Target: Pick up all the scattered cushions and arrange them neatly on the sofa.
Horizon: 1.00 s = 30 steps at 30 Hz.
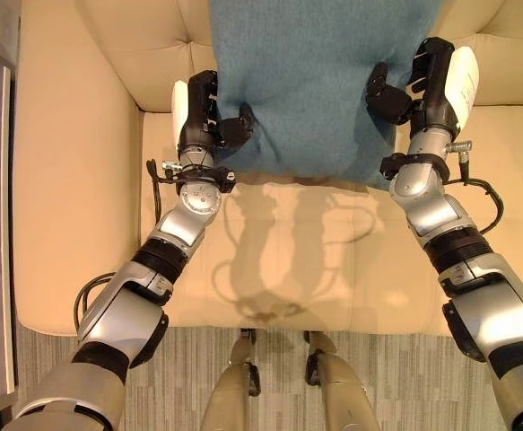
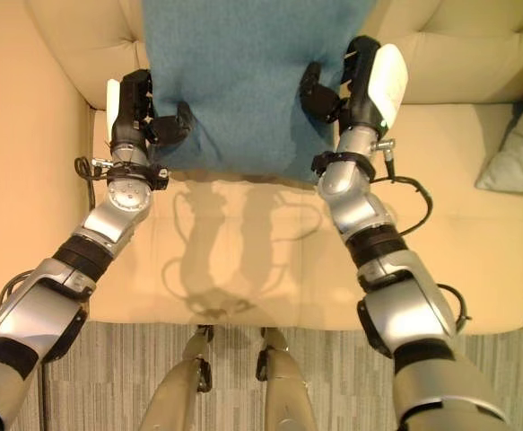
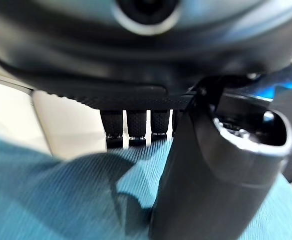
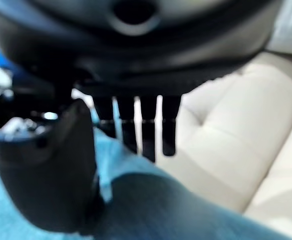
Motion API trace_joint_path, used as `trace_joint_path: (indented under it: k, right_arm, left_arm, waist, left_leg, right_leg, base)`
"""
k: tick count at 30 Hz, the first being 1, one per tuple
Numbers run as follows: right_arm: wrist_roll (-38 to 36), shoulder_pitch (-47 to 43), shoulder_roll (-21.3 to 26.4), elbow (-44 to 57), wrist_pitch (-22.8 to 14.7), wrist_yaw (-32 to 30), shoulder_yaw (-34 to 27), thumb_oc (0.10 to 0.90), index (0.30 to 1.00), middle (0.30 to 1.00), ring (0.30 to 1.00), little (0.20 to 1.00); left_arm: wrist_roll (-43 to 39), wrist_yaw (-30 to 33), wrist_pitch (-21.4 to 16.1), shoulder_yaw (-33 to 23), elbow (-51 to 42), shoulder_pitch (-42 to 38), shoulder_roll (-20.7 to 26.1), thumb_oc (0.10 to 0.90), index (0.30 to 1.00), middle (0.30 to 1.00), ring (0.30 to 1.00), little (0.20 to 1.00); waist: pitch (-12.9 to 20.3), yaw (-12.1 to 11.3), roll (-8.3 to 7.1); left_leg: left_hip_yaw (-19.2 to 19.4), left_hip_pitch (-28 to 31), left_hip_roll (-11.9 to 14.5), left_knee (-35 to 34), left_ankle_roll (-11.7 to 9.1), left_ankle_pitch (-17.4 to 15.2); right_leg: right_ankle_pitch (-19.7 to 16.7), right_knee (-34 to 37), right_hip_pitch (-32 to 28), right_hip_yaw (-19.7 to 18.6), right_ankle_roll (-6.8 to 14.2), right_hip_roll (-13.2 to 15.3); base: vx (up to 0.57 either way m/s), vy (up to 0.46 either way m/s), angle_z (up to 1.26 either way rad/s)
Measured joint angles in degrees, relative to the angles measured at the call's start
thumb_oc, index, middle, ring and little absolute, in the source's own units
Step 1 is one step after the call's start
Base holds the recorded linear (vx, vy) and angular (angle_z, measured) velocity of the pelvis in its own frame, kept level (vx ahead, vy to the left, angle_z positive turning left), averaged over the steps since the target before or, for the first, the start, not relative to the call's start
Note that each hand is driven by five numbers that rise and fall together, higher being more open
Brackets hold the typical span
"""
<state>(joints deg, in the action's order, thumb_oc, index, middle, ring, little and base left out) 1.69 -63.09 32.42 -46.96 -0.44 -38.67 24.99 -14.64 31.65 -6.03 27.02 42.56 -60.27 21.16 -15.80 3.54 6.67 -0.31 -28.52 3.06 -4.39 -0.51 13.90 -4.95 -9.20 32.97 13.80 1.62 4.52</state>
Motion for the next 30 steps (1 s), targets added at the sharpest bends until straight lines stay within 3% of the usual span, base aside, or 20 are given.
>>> trace_joint_path:
  k: [1, 2, 3, 4, 5, 8, 9, 10, 13, 15, 18, 23, 24, 29, 30]
  right_arm:
    - [-0.57, 0.06, 0.71, -0.65, 0.32, 0.5, 0.01, 0.8, 0.9, 0.9, 0.9, 0.9]
    - [-0.76, 0.02, 1.11, -1.64, 0.4, 0.91, -0.24, 0.8, 0.9, 0.9, 0.9, 0.9]
    - [-0.94, 0.17, 1.98, -2.03, 0.63, 1.11, -0.34, 0.8, 0.9, 0.9, 0.9, 0.9]
    - [-1.04, 0.09, 3.65, -2.02, 0.77, 1.52, -0.73, 0.8, 0.9, 0.9, 0.9, 0.9]
    - [-1.32, -0.05, 4.95, -1.69, 0.76, 2.11, -0.92, 0.8, 0.9, 0.9, 0.9, 0.9]
    - [-2.73, 0.7, 5.28, 0.43, 0.73, 3.59, -0.66, 0.8, 0.9, 0.9, 0.9, 0.9]
    - [-2.97, 2.36, 5.35, 2.28, 0.73, 4.64, -0.92, 0.8, 0.9, 0.9, 0.9, 0.9]
    - [-2.98, 2.91, 5.58, 3.28, 0.7, 5.22, -1.12, 0.8, 0.9, 0.9, 0.9, 0.9]
    - [-2.97, 8.06, 6.97, 7.25, 0.67, 6.34, -6.33, 0.8, 0.9, 0.9, 0.9, 0.9]
    - [-2.98, 12.29, 6.94, 8.2, 0.23, 7.43, -9.1, 0.8, 0.9, 0.9, 0.9, 0.9]
    - [-3.02, 17.08, 6.57, 10.62, -0.27, 8.94, -10.95, 0.8, 0.9, 0.9, 0.9, 0.9]
    - [-3.16, 31.29, 6.12, 16.94, -1.28, 10.97, -19.0, 0.8, 0.9, 0.9, 0.9, 0.9]
    - [-3.15, 38.84, 4.11, 20.1, -1.51, 12.24, -22.2, 0.8, 0.9, 0.9, 0.9, 0.9]
    - [-3.25, 46.43, 0.62, 20.34, -0.62, 15.04, -23.45, 0.8, 0.9, 0.9, 0.9, 0.9]
    - [-3.14, 50.23, -0.93, 20.28, -1.54, 16.98, -23.84, 0.8, 0.9, 0.9, 0.9, 0.9]
  left_arm:
    - [-0.04, -0.09, -0.01, 0.08, -0.02, -0.03, -0.6, 0.8, 0.9, 0.9, 0.9, 0.9]
    - [-0.05, -0.43, -0.01, 0.48, -0.03, -0.09, -0.77, 0.8, 0.9, 0.9, 0.9, 0.9]
    - [-0.07, -1.14, -0.01, 1.04, -0.03, -0.17, -1.01, 0.8, 0.9, 0.9, 0.9, 0.9]
    - [-0.07, -1.93, -0.03, 1.37, -0.72, -0.19, -1.42, 0.8, 0.9, 0.9, 0.9, 0.9]
    - [-0.06, -2.62, -0.09, 1.37, -1.58, -0.08, -1.35, 0.8, 0.9, 0.9, 0.9, 0.9]
    - [0.0, -3.62, -0.74, -0.62, -5.34, 4.1, 0.15, 0.8, 0.9, 0.9, 0.9, 0.9]
    - [-0.01, -3.92, -1.17, -0.88, -5.46, 7.29, 0.29, 0.8, 0.9, 0.9, 0.9, 0.9]
    - [-0.09, -4.5, -1.03, -0.96, -4.3, 8.8, 0.69, 0.8, 0.9, 0.9, 0.9, 0.9]
    - [-0.72, -6.85, -1.23, -2.21, -5.76, 13.38, 0.74, 0.8, 0.9, 0.9, 0.9, 0.9]
    - [-1.11, -8.29, -1.22, -3.13, -6.55, 17.8, 1.98, 0.8, 0.9, 0.9, 0.9, 0.9]
    - [-1.11, -9.19, -1.14, -7.05, -8.78, 25.25, 5.25, 0.8, 0.9, 0.9, 0.9, 0.9]
    - [-0.82, -11.71, -0.57, -11.84, -9.47, 35.8, 6.71, 0.8, 0.9, 0.9, 0.9, 0.9]
    - [-0.81, -12.38, -0.14, -15.09, -9.35, 40.99, 6.17, 0.8, 0.9, 0.9, 0.9, 0.9]
    - [-0.75, -13.56, 0.95, -18.33, -9.12, 47.16, 4.78, 0.8, 0.9, 0.9, 0.9, 0.9]
    - [0.49, -15.39, 0.78, -18.65, -9.42, 49.58, 4.25, 0.8, 0.9, 0.9, 0.9, 0.9]
  waist:
    - [-0.27, 0.09, 0.23]
    - [-0.36, 0.64, 0.35]
    - [-0.33, 1.34, 0.03]
    - [-0.37, 1.61, -0.13]
    - [-0.81, -0.04, -0.44]
    - [-2.79, 0.32, -2.66]
    - [-2.89, 0.24, -2.79]
    - [-2.92, 0.84, -2.81]
    - [-2.92, 1.01, -2.82]
    - [-2.92, 0.17, -2.82]
    - [-2.68, -0.7, -2.42]
    - [-2.68, -1.1, -2.45]
    - [-2.68, -0.67, -2.45]
    - [-2.66, 0.5, -2.42]
    - [-2.63, 0.56, -2.51]
  left_leg:
    - [-1.03, 0.07, -0.07, 0.03, 0.75, 0.54]
    - [-1.85, 0.1, -0.48, -0.01, 0.69, 0.51]
    - [-1.98, 0.11, -1.95, -0.12, 0.66, 0.49]
    - [-1.83, 0.09, -3.05, -0.41, 0.43, 0.32]
    - [-1.33, -0.45, -2.71, 0.12, 0.19, 0.24]
    - [-0.12, -3.64, -3.17, 5.04, -1.83, -3.1]
    - [-0.22, -1.68, -1.55, -0.78, -3.67, 1.63]
    - [-0.68, -0.77, -0.75, -0.72, -4.05, 2.75]
    - [-1.09, 0.18, -1.39, -0.69, -4.05, 2.74]
    - [-1.21, 1.24, -1.52, -0.7, -4.1, 2.58]
    - [-0.85, 2.31, 0.11, -0.7, -2.69, -1.52]
    - [-0.36, 3.24, -0.44, -0.71, -2.59, -1.99]
    - [-0.24, 4.41, -0.67, -0.71, -2.32, -2.08]
    - [0.07, 7.12, -1.01, -0.71, -1.82, -2.6]
    - [0.27, 9.6, -0.99, -0.72, -2.17, -3.03]
  right_leg:
    - [3.47, -6.39, 3.79, -0.01, 1.95, 0.89]
    - [3.41, -0.94, 3.42, -0.54, 2.91, 0.73]
    - [-1.39, 5.1, 0.92, -0.96, 3.08, 1.3]
    - [-3.57, 9.45, -1.35, -0.77, -0.68, 1.82]
    - [-4.47, 10.55, -1.17, -0.92, -1.19, 1.41]
    - [-5.09, 10.23, -1.75, -1.28, -2.01, 1.98]
    - [-5.09, 10.25, -2.53, -1.21, -2.0, 0.21]
    - [-4.92, 10.5, -3.42, -0.88, -1.84, -0.72]
    - [-4.68, 10.5, -4.86, 0.05, -1.5, -0.17]
    - [-3.67, 10.5, -6.24, 0.0, -0.22, -0.07]
    - [-2.93, 10.19, -6.59, -0.24, -0.09, -1.68]
    - [-2.27, 8.07, -6.45, -0.68, 0.77, -0.77]
    - [-2.06, 8.05, -7.51, -0.91, 0.92, -0.55]
    - [-2.21, 9.34, -10.76, -1.26, 0.79, -0.4]
    - [-2.09, 10.8, -13.89, -1.29, 1.04, -0.57]
  base:
    - [0.0, -0.022, 0.27]
    - [-0.01, -0.018, 0.54]
    - [0.0, -0.004, 0.76]
    - [0.0, -0.007, 0.45]
    - [0.0, -0.007, 0.17]
    - [0.0, -0.007, -0.08]
    - [-0.01, -0.008, -0.35]
    - [-0.01, -0.002, -0.25]
    - [-0.01, 0.005, 0.13]
    - [0.0, 0.012, 0.14]
    - [0.01, 0.011, -0.13]
    - [0.01, 0.008, -0.04]
    - [0.02, 0.002, -0.05]
    - [0.03, -0.004, -0.01]
    - [0.04, -0.009, 0.01]
